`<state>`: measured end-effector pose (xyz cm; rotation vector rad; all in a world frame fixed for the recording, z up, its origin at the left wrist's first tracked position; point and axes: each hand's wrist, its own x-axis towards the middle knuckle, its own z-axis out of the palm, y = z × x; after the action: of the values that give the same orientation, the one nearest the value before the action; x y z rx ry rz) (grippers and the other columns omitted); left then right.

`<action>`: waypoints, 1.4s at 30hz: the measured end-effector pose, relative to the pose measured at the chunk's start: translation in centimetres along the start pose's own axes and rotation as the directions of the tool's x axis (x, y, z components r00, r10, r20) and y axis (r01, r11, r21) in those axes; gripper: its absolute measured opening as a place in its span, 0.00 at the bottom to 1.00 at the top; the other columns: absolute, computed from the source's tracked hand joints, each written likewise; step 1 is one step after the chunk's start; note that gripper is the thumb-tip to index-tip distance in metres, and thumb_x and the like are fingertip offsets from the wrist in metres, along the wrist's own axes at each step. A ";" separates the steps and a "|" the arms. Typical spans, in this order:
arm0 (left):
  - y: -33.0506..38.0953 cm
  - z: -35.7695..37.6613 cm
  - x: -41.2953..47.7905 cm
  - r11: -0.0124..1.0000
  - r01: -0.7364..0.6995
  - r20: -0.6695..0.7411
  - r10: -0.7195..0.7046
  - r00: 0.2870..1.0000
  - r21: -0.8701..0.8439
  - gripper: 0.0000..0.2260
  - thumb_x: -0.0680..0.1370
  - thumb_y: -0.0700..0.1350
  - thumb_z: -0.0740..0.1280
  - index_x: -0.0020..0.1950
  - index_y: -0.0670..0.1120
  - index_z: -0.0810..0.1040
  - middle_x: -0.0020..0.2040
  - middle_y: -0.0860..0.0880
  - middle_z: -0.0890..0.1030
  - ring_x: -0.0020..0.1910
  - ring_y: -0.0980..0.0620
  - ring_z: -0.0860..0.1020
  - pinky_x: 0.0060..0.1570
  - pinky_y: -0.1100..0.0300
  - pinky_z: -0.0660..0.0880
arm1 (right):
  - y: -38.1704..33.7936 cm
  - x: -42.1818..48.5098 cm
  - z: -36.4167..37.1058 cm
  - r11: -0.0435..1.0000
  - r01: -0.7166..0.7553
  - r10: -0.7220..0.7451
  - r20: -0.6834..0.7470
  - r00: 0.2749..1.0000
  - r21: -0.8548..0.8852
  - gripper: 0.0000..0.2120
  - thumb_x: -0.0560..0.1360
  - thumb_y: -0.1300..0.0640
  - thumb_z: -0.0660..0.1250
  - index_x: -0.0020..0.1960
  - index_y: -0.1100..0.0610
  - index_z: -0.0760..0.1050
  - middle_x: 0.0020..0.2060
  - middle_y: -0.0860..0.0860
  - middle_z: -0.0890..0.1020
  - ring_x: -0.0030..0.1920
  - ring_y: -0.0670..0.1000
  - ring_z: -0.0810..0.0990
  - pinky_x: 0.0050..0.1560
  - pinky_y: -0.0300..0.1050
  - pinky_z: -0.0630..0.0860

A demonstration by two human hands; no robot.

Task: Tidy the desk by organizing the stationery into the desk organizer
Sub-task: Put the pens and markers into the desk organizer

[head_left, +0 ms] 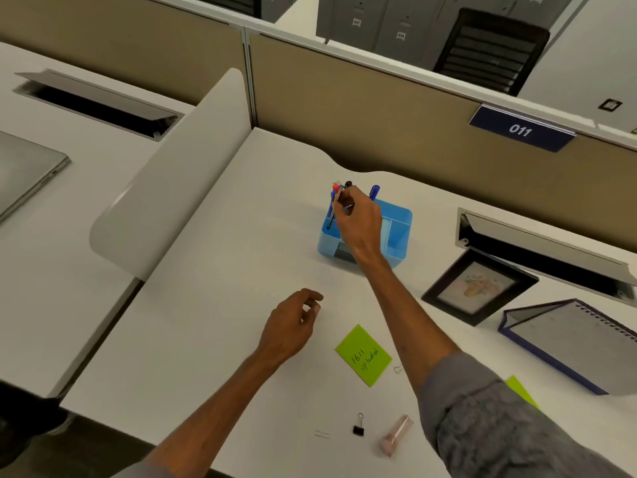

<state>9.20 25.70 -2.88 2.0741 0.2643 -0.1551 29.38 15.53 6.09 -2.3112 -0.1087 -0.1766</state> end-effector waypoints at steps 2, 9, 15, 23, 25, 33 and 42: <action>-0.6 0.1 -0.2 1.000 0.010 0.012 -0.010 1.000 0.017 0.08 0.84 0.49 0.65 0.61 0.61 0.79 0.53 0.62 0.82 0.44 0.59 0.83 0.49 0.58 0.80 | 0.4 -0.1 0.9 0.999 0.003 -0.001 0.058 0.998 -0.044 0.15 0.80 0.52 0.72 0.65 0.56 0.78 0.57 0.54 0.85 0.56 0.52 0.84 0.61 0.50 0.82; -2.1 0.4 -0.7 0.999 0.042 0.015 -0.042 0.999 0.020 0.08 0.85 0.48 0.65 0.60 0.61 0.80 0.54 0.62 0.83 0.45 0.58 0.82 0.50 0.57 0.81 | 1.4 -0.8 2.4 0.997 -0.038 0.048 0.143 0.989 -0.073 0.14 0.80 0.51 0.72 0.63 0.57 0.80 0.58 0.54 0.85 0.60 0.54 0.81 0.64 0.50 0.78; -0.6 2.8 -0.7 1.000 0.005 0.066 -0.007 0.998 0.026 0.08 0.85 0.47 0.65 0.59 0.59 0.81 0.53 0.63 0.84 0.45 0.58 0.82 0.50 0.58 0.81 | 2.5 -2.7 0.2 0.999 -0.043 0.044 0.087 0.995 -0.021 0.11 0.80 0.53 0.72 0.61 0.55 0.82 0.57 0.52 0.85 0.57 0.50 0.82 0.62 0.47 0.80; 4.5 8.0 0.8 0.968 -0.170 0.164 0.140 0.976 0.183 0.10 0.85 0.47 0.63 0.63 0.58 0.79 0.58 0.59 0.82 0.54 0.58 0.79 0.53 0.56 0.80 | 10.1 -12.4 -7.3 0.983 -0.176 0.177 -0.032 0.984 0.045 0.07 0.80 0.56 0.71 0.56 0.48 0.83 0.50 0.41 0.85 0.42 0.43 0.81 0.46 0.41 0.80; 6.0 9.6 1.1 0.941 -0.240 0.172 0.203 0.964 0.236 0.11 0.85 0.47 0.63 0.65 0.57 0.79 0.60 0.58 0.81 0.59 0.57 0.76 0.54 0.56 0.80 | 12.5 -14.5 -9.3 0.963 -0.267 0.268 -0.053 0.962 0.027 0.07 0.80 0.56 0.70 0.55 0.46 0.83 0.47 0.39 0.85 0.39 0.43 0.81 0.44 0.43 0.79; 9.7 15.3 2.6 0.894 -0.316 0.214 0.256 0.943 0.319 0.12 0.84 0.45 0.65 0.67 0.53 0.78 0.64 0.54 0.79 0.64 0.51 0.73 0.50 0.54 0.78 | 21.3 -18.0 -14.1 0.880 -0.246 0.249 -0.047 0.967 -0.406 0.11 0.77 0.58 0.72 0.58 0.49 0.82 0.54 0.47 0.84 0.57 0.53 0.80 0.51 0.51 0.77; 9.4 18.1 2.6 0.917 -0.231 0.195 0.174 0.965 0.325 0.12 0.84 0.44 0.66 0.66 0.53 0.78 0.62 0.53 0.79 0.62 0.51 0.74 0.56 0.54 0.77 | 23.9 -18.6 -14.9 0.845 -0.130 0.217 0.112 0.970 -0.518 0.06 0.77 0.57 0.71 0.54 0.50 0.80 0.51 0.48 0.81 0.53 0.52 0.77 0.49 0.48 0.72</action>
<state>14.06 5.82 -4.49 2.4067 -0.0886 -0.2583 12.82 -12.04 -4.22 -2.8485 0.0771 0.0981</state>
